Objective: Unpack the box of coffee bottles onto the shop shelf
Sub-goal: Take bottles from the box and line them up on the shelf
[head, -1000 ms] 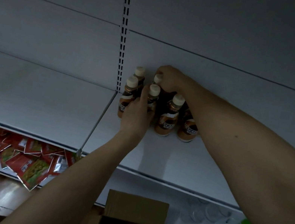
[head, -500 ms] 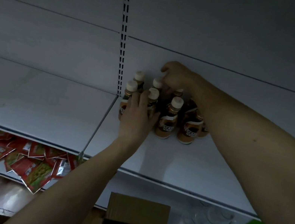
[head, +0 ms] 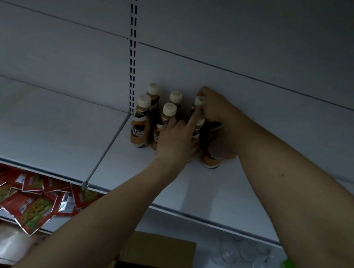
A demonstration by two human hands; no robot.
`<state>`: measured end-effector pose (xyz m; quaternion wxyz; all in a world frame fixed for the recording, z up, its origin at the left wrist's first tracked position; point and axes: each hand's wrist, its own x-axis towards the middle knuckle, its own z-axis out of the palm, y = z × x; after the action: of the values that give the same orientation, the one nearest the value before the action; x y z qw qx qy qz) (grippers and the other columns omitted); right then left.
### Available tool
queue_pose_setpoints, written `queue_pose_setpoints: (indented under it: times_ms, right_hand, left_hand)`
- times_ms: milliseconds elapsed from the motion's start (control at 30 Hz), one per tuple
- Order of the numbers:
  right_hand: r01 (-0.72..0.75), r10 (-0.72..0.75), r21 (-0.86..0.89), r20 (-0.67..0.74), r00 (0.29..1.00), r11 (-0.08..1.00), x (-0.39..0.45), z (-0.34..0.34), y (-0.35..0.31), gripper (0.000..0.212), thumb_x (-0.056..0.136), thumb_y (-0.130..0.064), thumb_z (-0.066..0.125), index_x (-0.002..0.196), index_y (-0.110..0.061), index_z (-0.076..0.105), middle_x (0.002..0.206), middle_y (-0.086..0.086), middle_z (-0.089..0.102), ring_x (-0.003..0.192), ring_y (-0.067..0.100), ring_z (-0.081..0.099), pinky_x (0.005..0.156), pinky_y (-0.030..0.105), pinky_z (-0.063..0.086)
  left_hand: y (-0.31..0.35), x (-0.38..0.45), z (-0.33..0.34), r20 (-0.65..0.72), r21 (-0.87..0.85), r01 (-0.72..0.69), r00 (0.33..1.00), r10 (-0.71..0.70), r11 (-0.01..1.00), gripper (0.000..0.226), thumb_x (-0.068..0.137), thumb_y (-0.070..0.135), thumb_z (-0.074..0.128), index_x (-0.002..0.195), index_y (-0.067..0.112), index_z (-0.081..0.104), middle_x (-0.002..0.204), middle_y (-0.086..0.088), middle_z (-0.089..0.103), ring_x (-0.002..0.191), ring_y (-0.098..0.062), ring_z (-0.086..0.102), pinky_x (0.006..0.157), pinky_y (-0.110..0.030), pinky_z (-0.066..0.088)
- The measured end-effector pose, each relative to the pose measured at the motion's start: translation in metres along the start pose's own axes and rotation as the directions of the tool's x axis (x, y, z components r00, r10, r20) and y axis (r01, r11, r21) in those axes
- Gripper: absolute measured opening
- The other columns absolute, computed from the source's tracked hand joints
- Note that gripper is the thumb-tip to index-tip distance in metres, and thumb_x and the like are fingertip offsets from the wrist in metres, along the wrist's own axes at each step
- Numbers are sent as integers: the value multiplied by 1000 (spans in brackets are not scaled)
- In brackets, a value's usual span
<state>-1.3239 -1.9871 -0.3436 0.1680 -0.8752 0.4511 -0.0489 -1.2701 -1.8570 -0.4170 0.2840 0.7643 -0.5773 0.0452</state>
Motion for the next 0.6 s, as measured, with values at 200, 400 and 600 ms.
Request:
queue_pose_setpoints:
  times_ms: [200, 400, 600]
  right_hand:
    - [23, -23, 0, 23, 999, 1000, 0, -2, 2, 38, 91, -21, 63, 122, -3, 53, 133, 18, 54, 114, 29, 53, 86, 31, 38]
    - [49, -50, 19, 83, 995, 999, -6, -9, -4, 34, 94, -16, 57, 125, -1, 57, 135, 18, 53, 121, 32, 52, 96, 34, 41]
    - [4, -23, 140, 132, 991, 990, -12, -13, -2, 38, 96, -27, 55, 126, -4, 59, 133, 15, 57, 119, 30, 55, 103, 40, 45]
  left_hand:
    - [2, -1, 1, -34, 14, -16, 999, 16, 1000, 67, 78, 19, 71, 140, 18, 47, 83, -16, 68, 95, -39, 59, 76, -44, 43]
    - [-6, 0, -1, -63, -14, -13, 998, 12, 1000, 67, 82, 16, 63, 144, 20, 40, 85, -15, 69, 98, -38, 56, 73, -42, 38]
    - [-5, 0, 1, -39, 21, 10, 999, -9, 1000, 67, 85, 18, 60, 147, 22, 35, 87, -15, 67, 103, -38, 54, 74, -44, 40]
